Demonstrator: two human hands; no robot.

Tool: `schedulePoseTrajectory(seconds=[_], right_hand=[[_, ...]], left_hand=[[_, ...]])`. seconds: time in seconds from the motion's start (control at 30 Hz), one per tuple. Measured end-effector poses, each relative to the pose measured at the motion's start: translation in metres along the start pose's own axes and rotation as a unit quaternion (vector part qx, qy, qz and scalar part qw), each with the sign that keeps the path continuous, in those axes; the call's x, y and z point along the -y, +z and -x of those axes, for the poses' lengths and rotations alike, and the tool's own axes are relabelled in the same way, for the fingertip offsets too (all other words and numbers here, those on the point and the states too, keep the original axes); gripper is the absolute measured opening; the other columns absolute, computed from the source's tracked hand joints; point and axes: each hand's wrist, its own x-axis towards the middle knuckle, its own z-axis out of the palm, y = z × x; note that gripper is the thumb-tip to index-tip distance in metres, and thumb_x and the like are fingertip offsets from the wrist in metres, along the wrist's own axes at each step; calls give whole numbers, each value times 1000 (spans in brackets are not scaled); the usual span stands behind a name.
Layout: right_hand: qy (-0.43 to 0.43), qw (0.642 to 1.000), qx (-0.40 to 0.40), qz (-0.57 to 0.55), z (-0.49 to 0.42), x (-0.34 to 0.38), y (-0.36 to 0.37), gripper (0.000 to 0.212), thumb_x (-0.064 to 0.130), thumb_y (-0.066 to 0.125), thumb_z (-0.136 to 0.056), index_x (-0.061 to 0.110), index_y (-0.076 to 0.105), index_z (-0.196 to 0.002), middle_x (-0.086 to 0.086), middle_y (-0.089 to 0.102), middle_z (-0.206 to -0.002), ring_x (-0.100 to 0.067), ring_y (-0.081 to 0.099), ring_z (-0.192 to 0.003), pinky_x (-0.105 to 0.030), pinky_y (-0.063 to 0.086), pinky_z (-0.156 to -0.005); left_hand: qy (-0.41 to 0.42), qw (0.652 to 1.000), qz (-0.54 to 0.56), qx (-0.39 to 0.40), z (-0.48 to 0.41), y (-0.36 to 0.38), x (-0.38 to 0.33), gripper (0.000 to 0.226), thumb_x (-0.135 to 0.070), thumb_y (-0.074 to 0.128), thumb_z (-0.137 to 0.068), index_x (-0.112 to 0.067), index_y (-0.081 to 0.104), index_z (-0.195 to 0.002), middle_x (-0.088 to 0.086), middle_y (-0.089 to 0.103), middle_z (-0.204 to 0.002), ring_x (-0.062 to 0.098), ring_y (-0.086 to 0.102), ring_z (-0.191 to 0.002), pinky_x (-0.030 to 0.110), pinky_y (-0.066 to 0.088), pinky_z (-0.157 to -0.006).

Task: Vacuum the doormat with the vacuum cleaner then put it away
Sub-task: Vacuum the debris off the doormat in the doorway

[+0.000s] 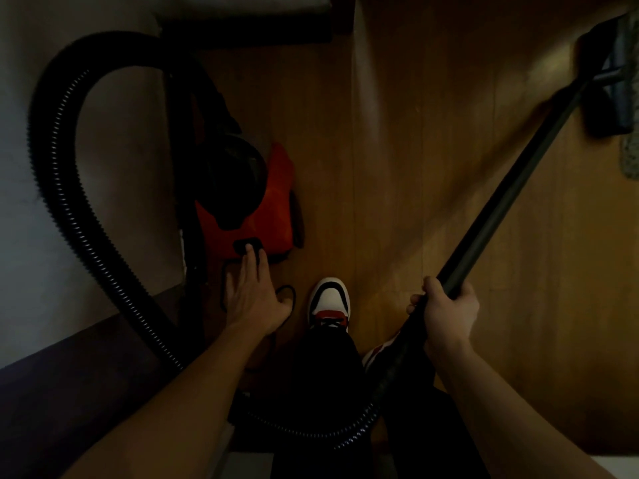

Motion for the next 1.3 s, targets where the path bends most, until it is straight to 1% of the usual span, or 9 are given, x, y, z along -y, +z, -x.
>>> schedulePoseTrajectory(seconds=[0.17, 0.3, 0.43, 0.53, 0.67, 0.8, 0.9, 1.13, 1.3], right_hand=[[14, 1000, -3, 1, 12, 16, -1, 26, 19, 63, -96, 13, 55, -120, -12, 67, -77, -23, 66, -62, -37, 58, -57], [29, 1000, -12, -7, 30, 38, -4, 19, 18, 64, -95, 15, 57, -112, -13, 68, -75, -23, 67, -61, -34, 57, -54], [33, 999, -15, -11, 44, 66, -13, 6, 17, 63, -94, 16, 58, -97, -13, 67, -73, -22, 65, -57, -28, 53, -45], [35, 999, -22, -17, 50, 89, -27, 9, 15, 64, -95, 12, 59, -101, -10, 67, -71, -20, 66, -55, -29, 54, -46], [31, 998, -42, -35, 49, 117, -46, 14, 18, 66, -94, 12, 61, -105, -11, 69, -76, -20, 66, -56, -28, 49, -46], [35, 997, -42, -48, 41, 145, -67, 26, 23, 66, -95, 14, 59, -119, -6, 65, -85, -20, 63, -65, -27, 45, -48], [46, 997, -34, -60, 31, 158, -81, 33, 26, 67, -95, 13, 58, -124, -5, 66, -88, -20, 64, -67, -29, 47, -50], [67, 992, -21, -106, 9, 169, -111, 38, 30, 73, -91, 10, 60, -120, -1, 63, -86, -13, 62, -68, -23, 44, -48], [83, 992, 15, -89, -11, 171, -146, 39, 33, 74, -90, 15, 54, -118, 0, 62, -91, -10, 60, -70, -21, 41, -48]], left_hand=[[-19, 999, 24, 23, 16, -27, -18, 104, -59, 50, -89, -18, -18, -156, 2, -20, -165, 19, -9, -154, 52, 0, -123], [48, 996, 66, 41, 41, -61, -64, 98, -54, 56, -91, -27, -11, -158, -3, -14, -166, 19, -1, -154, 53, 5, -123], [95, 962, 224, 122, 72, -96, -122, 78, -54, 54, -93, -35, 14, -157, -5, 21, -164, 20, 26, -148, 52, 20, -122], [47, 878, 399, 258, 100, -123, -165, 60, -40, 60, -96, -34, 35, -150, -4, 47, -149, 17, 48, -131, 42, 39, -112], [70, 851, 376, 360, 128, -145, -200, 56, -31, 65, -94, -29, 41, -145, 3, 63, -119, 17, 65, -102, 33, 53, -87], [25, 818, 401, 412, 151, -169, -223, 42, -18, 69, -94, -28, 47, -128, 6, 68, -107, 18, 70, -75, 30, 57, -64], [30, 833, 390, 390, 157, -179, -241, 51, -17, 72, -91, -28, 48, -135, 10, 71, -93, 22, 68, -64, 34, 58, -62], [93, 879, 362, 297, 166, -180, -288, 35, -5, 67, -92, -21, 60, -122, 11, 62, -79, 21, 55, -49, 30, 52, -48], [102, 882, 353, 296, 168, -172, -322, 25, -3, 67, -91, -21, 70, -107, 13, 63, -78, 23, 53, -46, 31, 50, -46]])
